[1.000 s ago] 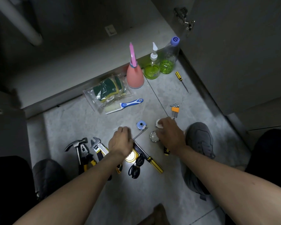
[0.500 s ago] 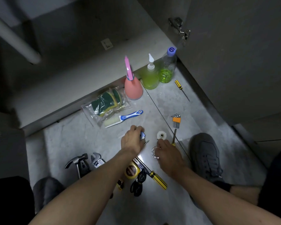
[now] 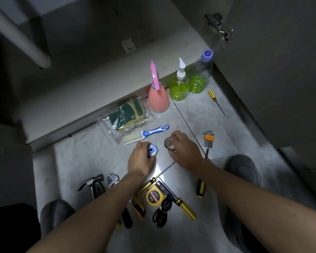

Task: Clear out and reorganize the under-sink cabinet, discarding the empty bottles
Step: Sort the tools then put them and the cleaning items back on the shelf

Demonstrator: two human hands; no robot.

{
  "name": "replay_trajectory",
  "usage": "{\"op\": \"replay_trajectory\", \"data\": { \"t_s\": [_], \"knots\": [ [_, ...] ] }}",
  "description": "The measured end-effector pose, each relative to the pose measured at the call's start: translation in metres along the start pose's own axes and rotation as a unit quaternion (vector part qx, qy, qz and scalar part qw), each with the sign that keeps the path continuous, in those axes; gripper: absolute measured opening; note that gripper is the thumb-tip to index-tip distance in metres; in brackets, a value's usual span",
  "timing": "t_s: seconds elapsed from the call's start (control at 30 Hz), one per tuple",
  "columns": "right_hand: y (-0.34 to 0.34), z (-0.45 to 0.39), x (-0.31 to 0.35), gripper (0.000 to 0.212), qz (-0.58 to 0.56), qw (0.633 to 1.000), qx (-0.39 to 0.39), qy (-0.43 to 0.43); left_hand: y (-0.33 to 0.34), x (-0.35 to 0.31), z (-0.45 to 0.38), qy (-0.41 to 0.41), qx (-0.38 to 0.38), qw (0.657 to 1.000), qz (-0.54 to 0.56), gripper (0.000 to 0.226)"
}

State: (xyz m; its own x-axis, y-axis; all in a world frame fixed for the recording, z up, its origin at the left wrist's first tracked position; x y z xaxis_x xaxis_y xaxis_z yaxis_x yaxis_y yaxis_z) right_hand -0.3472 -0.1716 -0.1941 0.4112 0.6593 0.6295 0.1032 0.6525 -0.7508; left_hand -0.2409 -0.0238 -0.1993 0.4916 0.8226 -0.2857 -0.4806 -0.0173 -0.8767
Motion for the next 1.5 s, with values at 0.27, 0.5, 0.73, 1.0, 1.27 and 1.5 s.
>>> {"op": "replay_trajectory", "data": {
  "t_s": [0.27,0.5,0.73,1.0,1.27,1.5],
  "knots": [
    [-0.005,0.042,-0.026,0.054,0.009,0.999,-0.044,0.017,-0.006,-0.003,-0.002,0.004,0.0,1.0,0.016,0.033],
    [-0.012,0.045,-0.032,0.037,-0.029,0.997,-0.049,0.06,-0.018,0.011,0.0,-0.009,-0.013,1.0,0.008,0.029],
    [0.004,-0.015,0.024,0.043,-0.081,0.994,-0.006,-0.069,-0.021,0.036,0.005,-0.019,-0.024,0.999,0.042,0.027],
    [0.028,-0.04,0.039,0.045,-0.043,0.994,0.038,-0.096,-0.022,0.044,0.003,-0.037,-0.036,0.996,0.068,0.025],
    [0.014,-0.023,0.019,0.054,0.009,1.0,-0.001,-0.02,-0.021,0.035,-0.005,-0.032,-0.048,0.995,0.077,0.023],
    [-0.007,-0.015,-0.022,0.037,-0.078,0.99,-0.086,0.083,-0.016,0.02,-0.01,-0.055,-0.036,0.993,0.097,0.022]
  ]
}}
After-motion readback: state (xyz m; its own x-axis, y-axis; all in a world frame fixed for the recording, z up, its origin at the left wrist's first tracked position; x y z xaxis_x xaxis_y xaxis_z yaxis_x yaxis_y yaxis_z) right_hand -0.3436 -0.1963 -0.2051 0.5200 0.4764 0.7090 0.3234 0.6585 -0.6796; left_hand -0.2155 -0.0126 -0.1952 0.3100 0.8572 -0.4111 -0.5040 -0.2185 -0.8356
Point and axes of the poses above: each hand's wrist, its own z-axis away from the middle knuckle, its own y-axis out of the palm, x = y × z, the point moved 2 cm from there along -z, towards the middle knuckle, and after that the axes turned 13 degrees about -z, right-handed, at the moved point
